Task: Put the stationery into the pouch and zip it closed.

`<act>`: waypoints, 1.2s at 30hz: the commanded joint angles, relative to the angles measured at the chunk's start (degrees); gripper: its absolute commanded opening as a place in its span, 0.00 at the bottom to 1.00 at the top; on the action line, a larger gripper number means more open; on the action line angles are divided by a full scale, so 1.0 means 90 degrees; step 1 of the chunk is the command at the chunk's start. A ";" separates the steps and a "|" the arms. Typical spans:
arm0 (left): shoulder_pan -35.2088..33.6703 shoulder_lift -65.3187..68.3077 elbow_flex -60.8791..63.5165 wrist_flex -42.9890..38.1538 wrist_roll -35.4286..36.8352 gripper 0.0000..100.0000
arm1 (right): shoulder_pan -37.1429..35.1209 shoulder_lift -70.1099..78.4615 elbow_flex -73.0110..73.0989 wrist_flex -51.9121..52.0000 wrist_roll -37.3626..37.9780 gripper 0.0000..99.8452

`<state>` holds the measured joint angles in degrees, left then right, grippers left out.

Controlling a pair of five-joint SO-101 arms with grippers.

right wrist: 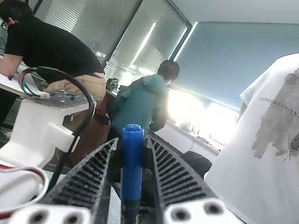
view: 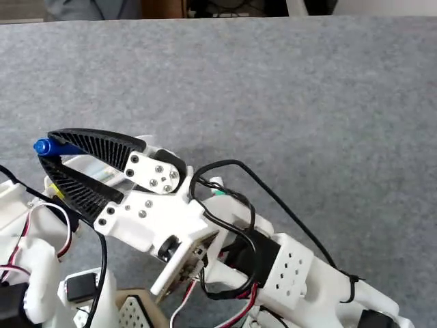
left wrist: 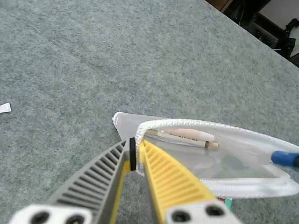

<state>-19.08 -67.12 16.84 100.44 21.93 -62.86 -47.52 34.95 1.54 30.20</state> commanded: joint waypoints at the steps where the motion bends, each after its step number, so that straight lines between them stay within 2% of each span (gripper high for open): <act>1: 0.0034 -0.0059 -0.0044 -0.0039 -0.0049 0.03 | -0.0049 -0.0034 -0.0024 -0.0156 0.0029 0.02; 9: 0.0034 -0.0078 -0.0054 -0.0039 -0.0049 0.03 | 0.0059 -0.0015 -0.0005 -0.0156 0.0029 0.02; 14: 0.0034 -0.0078 -0.0054 -0.0039 -0.0049 0.03 | 0.0068 -0.0024 0.0005 0.0059 0.0029 0.11; 26: 0.0034 -0.0078 -0.0054 -0.0039 -0.0049 0.03 | 0.0215 -0.0083 -0.0034 0.0303 0.0029 0.10; 31: 0.0034 -0.0078 -0.0054 -0.0039 -0.0049 0.03 | 0.0996 -0.0669 -0.0015 0.0332 0.0029 0.10; 36: 0.0024 -0.0078 -0.0054 -0.0049 -0.0049 0.03 | 0.2667 -0.1363 0.0210 0.1221 0.0020 0.10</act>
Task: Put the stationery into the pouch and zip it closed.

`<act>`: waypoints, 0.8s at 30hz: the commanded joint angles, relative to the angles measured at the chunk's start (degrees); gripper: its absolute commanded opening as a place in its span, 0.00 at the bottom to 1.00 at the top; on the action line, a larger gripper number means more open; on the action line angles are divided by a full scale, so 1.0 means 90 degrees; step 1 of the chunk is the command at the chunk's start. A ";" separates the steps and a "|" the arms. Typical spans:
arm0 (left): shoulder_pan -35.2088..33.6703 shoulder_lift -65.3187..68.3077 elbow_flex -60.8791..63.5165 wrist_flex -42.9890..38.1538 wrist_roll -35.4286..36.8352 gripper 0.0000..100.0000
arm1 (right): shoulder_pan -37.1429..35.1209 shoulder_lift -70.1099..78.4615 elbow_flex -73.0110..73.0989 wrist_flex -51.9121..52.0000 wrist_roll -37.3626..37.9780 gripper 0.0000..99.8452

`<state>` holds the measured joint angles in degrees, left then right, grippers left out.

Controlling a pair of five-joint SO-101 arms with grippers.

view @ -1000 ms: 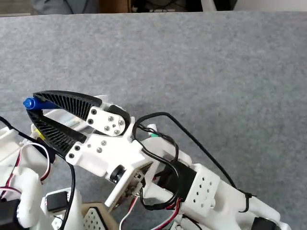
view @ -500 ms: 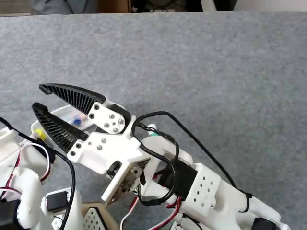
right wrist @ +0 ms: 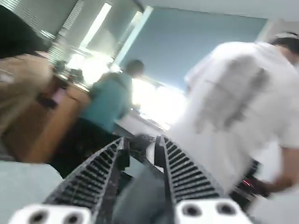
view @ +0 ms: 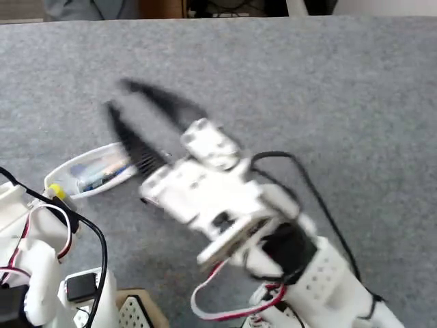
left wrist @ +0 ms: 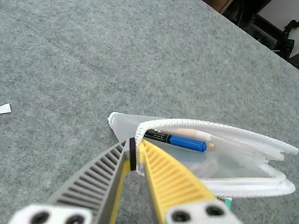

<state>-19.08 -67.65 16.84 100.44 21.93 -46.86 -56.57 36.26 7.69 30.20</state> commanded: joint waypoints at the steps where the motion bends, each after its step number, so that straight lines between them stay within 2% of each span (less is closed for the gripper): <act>1: 0.0024 -0.0020 -0.0054 -0.0049 -0.0049 0.03 | 0.1211 -0.0464 0.0181 0.0908 -0.0039 0.10; 4: 0.0024 -0.0020 -0.0054 -0.0049 -0.0049 0.03 | 0.1788 -0.0689 0.0620 0.2247 -0.0400 0.10; 7: 0.0024 -0.0020 -0.0054 -0.0059 -0.0049 0.03 | 0.1807 -0.0737 0.1158 0.3497 -0.0508 0.11; 10: 0.0015 -0.0020 -0.0054 -0.0059 -0.0049 0.03 | 0.1592 -0.0708 0.1792 0.4122 -0.0508 0.11; 16: 0.0024 -0.0020 -0.0054 -0.0059 -0.0049 0.03 | 0.1289 -0.0230 0.2545 0.4396 -0.0508 0.11; 18: 0.0024 -0.0020 -0.0054 -0.0059 -0.0049 0.03 | 0.1250 0.0161 0.2525 0.4366 -0.0527 0.15; 21: 0.0024 -0.0020 -0.0054 -0.0059 -0.0049 0.03 | 0.1192 0.0952 0.2095 0.4366 -0.1094 0.20; 24: 0.0015 -0.0020 -0.0054 -0.0059 -0.0049 0.03 | 0.1182 0.1763 0.1236 0.4415 -0.1807 0.20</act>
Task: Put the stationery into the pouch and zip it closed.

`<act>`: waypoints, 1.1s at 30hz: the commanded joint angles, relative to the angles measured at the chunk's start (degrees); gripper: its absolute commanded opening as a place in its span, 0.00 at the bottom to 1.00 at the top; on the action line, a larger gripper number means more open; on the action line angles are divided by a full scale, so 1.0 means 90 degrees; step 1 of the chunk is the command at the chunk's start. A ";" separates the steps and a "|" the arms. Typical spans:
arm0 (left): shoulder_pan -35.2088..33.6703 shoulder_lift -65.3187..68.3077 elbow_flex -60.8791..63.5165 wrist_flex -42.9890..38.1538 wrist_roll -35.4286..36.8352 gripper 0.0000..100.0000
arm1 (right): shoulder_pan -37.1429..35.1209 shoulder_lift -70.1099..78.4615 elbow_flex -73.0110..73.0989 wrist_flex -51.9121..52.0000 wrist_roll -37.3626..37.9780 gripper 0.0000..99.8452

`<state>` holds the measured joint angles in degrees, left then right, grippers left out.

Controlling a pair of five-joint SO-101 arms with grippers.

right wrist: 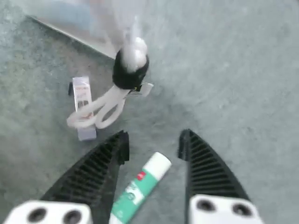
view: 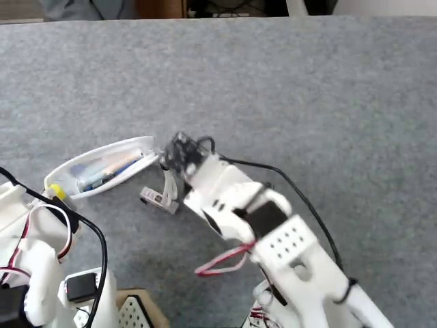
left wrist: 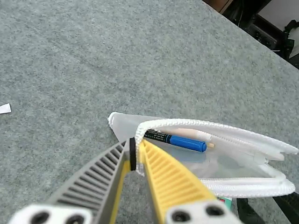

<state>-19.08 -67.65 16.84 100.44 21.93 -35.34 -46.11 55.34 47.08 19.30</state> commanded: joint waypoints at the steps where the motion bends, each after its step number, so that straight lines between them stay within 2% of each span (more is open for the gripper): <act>1: 0.0005 -0.0020 -0.0054 -0.0059 -0.0049 0.03 | -0.0117 0.0825 -0.1158 0.0039 -0.0781 0.20; 9: -0.0005 -0.0020 -0.0054 -0.0059 -0.0049 0.03 | -0.0869 0.1255 -0.2252 0.0459 -0.1553 0.20; 21: -0.0015 -0.0020 -0.0054 -0.0059 -0.0049 0.03 | -0.0850 0.2144 -0.2007 -0.0117 -0.1582 0.20; 23: -0.0015 -0.0020 -0.0054 -0.0059 -0.0049 0.03 | -0.0821 0.2242 -0.1988 -0.0332 -0.1563 0.17; 28: -0.0015 -0.0020 -0.0054 -0.0049 -0.0049 0.03 | -0.0674 0.2291 -0.1968 -0.1055 -0.1524 0.01; 33: -0.0015 -0.0020 -0.0054 -0.0049 -0.0049 0.03 | -0.0527 0.2281 -0.1998 -0.1084 -0.1524 0.03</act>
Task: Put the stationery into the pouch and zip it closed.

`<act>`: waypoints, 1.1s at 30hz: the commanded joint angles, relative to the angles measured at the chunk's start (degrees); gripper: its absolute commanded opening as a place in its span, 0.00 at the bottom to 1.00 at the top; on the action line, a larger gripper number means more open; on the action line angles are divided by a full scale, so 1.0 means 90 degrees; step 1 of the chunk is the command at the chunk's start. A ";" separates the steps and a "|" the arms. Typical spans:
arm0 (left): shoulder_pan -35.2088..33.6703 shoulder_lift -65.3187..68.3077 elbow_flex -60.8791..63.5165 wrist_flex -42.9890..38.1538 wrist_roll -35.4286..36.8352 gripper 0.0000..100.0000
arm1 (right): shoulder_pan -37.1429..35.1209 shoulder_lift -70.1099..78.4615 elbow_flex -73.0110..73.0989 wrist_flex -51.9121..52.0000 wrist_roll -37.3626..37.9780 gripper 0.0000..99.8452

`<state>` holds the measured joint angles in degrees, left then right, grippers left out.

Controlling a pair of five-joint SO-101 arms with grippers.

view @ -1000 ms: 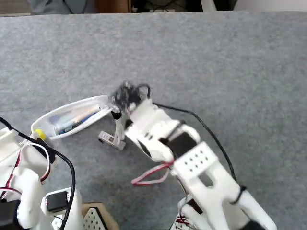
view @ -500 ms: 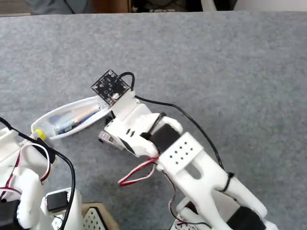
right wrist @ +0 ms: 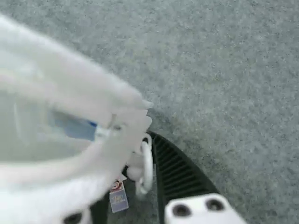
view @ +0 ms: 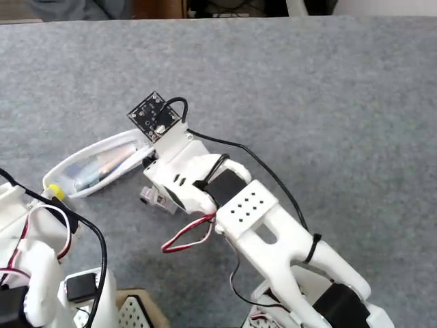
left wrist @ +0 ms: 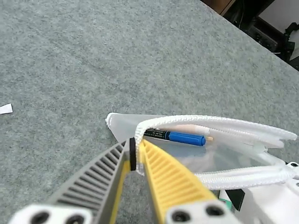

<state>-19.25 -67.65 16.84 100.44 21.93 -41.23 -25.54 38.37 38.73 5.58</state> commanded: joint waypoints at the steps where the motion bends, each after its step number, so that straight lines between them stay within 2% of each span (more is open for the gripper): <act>1: 0.0005 -0.0020 -0.0054 -0.0049 -0.0049 0.03 | 0.0166 -0.0005 -0.0112 -0.0147 0.0000 0.02; 7: 0.0005 0.0039 -0.0015 -0.0049 -0.0225 0.03 | 0.0254 -0.0503 -0.0083 -0.0147 0.0010 0.01; 13: 0.0005 0.0049 -0.0005 -0.0059 -0.0264 0.03 | 0.0215 -0.1714 -0.0083 0.0166 0.0947 0.01; 20: 0.0005 0.0049 0.0005 -0.0059 -0.0264 0.03 | 0.0215 -0.2799 -0.0083 0.0947 0.1348 0.01; 25: 0.0005 0.0059 0.0005 -0.0029 -0.0274 0.03 | 0.0205 -0.3179 -0.0132 0.0938 0.1485 0.01; 28: 0.0034 0.0059 0.0054 -0.0020 -0.0557 0.03 | 0.0186 -0.3336 -0.0210 0.0957 0.1485 0.01; 33: 0.0034 0.0156 0.0190 -0.0059 -0.0635 0.03 | -0.0215 -0.3648 -0.0669 0.0977 0.1475 0.01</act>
<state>-19.25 -67.65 18.33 100.44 16.84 -40.70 -55.69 37.41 47.52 18.42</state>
